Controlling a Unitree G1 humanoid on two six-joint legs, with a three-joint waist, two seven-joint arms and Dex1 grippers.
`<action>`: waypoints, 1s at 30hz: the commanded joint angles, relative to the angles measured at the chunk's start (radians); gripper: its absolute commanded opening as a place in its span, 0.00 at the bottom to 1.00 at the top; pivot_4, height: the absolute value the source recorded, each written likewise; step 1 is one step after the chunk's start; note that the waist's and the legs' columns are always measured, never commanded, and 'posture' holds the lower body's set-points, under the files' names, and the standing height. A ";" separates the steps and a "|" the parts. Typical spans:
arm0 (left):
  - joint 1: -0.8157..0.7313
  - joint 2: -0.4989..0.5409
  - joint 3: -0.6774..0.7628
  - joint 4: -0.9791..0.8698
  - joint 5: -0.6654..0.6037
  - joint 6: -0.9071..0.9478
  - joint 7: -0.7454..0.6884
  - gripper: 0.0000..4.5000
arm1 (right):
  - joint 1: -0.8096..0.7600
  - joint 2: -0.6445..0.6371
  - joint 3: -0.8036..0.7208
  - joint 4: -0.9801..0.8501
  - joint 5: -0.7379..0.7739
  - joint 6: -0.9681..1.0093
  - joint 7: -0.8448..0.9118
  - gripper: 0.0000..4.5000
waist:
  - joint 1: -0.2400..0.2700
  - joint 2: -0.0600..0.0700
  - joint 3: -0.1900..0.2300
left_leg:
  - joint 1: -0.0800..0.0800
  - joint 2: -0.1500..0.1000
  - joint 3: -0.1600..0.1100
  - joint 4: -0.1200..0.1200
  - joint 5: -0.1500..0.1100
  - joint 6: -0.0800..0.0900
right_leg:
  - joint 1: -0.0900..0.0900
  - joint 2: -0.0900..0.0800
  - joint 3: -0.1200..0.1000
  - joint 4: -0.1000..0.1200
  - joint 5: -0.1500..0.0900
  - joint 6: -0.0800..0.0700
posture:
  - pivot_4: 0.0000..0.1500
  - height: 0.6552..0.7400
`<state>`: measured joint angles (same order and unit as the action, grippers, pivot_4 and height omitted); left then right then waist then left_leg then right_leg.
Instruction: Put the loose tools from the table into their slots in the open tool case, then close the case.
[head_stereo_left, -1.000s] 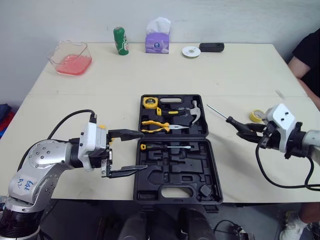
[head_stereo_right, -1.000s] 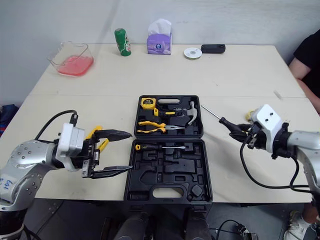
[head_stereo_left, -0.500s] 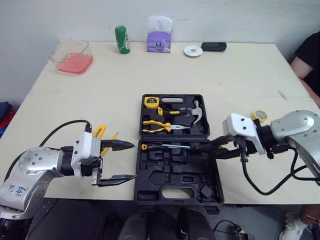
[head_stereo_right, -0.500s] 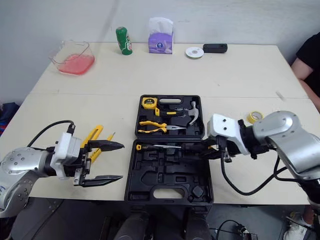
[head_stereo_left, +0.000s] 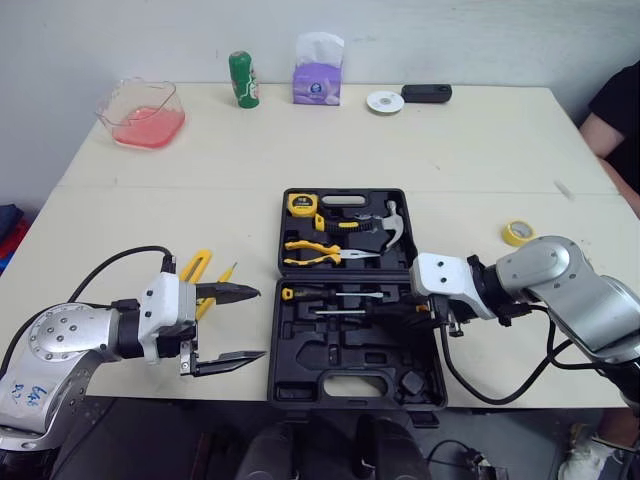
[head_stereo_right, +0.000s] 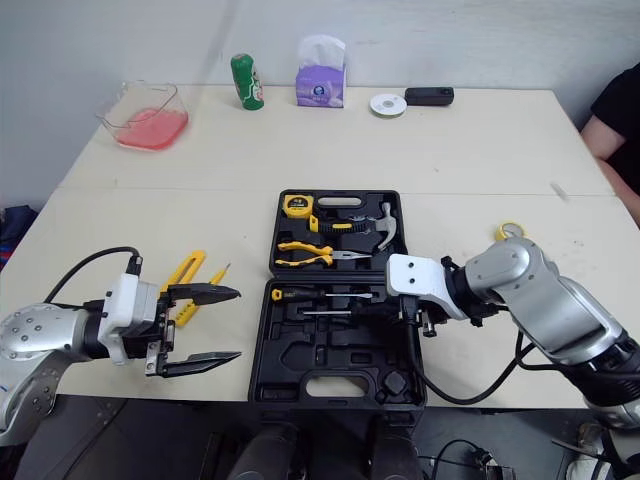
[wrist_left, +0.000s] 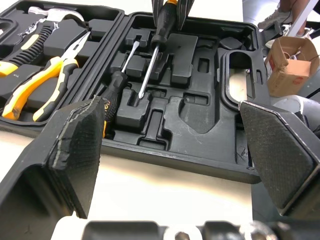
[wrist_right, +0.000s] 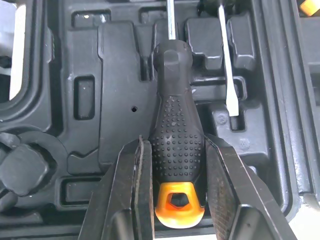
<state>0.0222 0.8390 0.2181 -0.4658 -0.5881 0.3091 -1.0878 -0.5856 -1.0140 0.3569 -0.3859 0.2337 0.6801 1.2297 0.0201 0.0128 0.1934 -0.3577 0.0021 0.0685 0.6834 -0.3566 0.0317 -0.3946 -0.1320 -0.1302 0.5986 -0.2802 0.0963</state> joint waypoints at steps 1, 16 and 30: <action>0.024 0.004 0.016 -0.047 -0.027 0.013 0.000 1.00 | -0.019 0.018 -0.003 -0.026 -0.009 0.009 -0.002 0.21 | 0.000 0.000 0.000 | 0.000 0.000 0.000 0.000 0.000 0.000 | 0.000 0.000 0.000 0.000 0.000 0.000 | 1.00 1.00; 0.022 0.007 0.021 -0.044 -0.021 0.029 0.005 1.00 | -0.034 0.055 0.068 -0.032 -0.098 0.029 -0.024 0.21 | -0.002 0.000 0.000 | 0.000 0.000 0.000 0.000 0.000 0.000 | 0.000 0.000 0.000 0.000 0.000 0.000 | 1.00 1.00; 0.022 0.000 0.017 -0.044 -0.016 0.031 0.016 1.00 | -0.056 0.067 0.067 0.009 -0.122 0.006 -0.015 0.21 | -0.019 0.000 0.000 | 0.000 0.000 0.000 0.000 0.000 0.000 | 0.000 0.000 0.000 0.001 0.000 0.000 | 1.00 1.00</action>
<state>0.0464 0.8390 0.2180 -0.4930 -0.5916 0.3467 -1.0727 -0.6300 -0.9479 0.4244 -0.3810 0.1329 0.6901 1.2130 0.0012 0.0126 0.1932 -0.3576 0.0022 0.0683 0.6837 -0.3566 0.0316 -0.3945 -0.1318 -0.1304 0.5992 -0.2802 0.0962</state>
